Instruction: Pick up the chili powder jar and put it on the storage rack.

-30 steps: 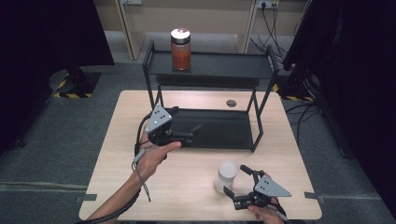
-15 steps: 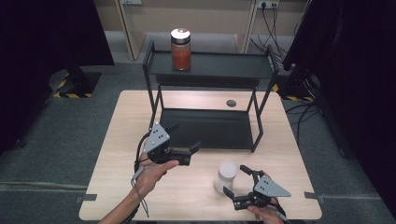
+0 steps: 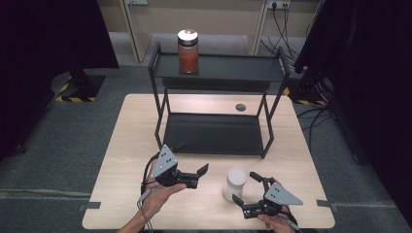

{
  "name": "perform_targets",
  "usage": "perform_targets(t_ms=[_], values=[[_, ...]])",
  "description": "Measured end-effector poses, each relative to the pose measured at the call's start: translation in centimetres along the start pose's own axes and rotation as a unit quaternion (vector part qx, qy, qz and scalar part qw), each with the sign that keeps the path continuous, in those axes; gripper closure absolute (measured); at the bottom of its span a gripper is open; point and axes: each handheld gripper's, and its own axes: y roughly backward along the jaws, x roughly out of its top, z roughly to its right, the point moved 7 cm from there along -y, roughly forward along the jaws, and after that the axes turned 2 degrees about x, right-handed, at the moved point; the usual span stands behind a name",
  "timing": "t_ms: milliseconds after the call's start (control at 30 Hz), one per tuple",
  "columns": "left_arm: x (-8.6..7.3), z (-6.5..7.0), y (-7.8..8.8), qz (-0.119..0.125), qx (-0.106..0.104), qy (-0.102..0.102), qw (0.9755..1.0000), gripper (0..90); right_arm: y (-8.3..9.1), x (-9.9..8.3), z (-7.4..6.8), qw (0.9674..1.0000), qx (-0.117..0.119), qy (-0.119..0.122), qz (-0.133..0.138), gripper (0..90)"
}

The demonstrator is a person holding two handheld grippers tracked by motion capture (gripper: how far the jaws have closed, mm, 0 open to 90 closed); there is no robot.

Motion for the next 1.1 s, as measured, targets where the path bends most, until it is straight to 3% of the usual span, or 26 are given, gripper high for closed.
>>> perform_targets(t_ms=[467, 1100], values=[[-4.1, 0.7, 1.1, 0.0, -0.01, 0.002, 0.9999, 1.4, 0.0, 0.0, 0.0, 1.0, 0.001, -0.001, 0.001, 0.4], [-7.2, 1.0, 1.6, 0.01, -0.018, -0.005, 0.9998, 1.4, 0.0, -0.1, 0.1, 1.0, 0.005, -0.006, 0.002, 0.4]])
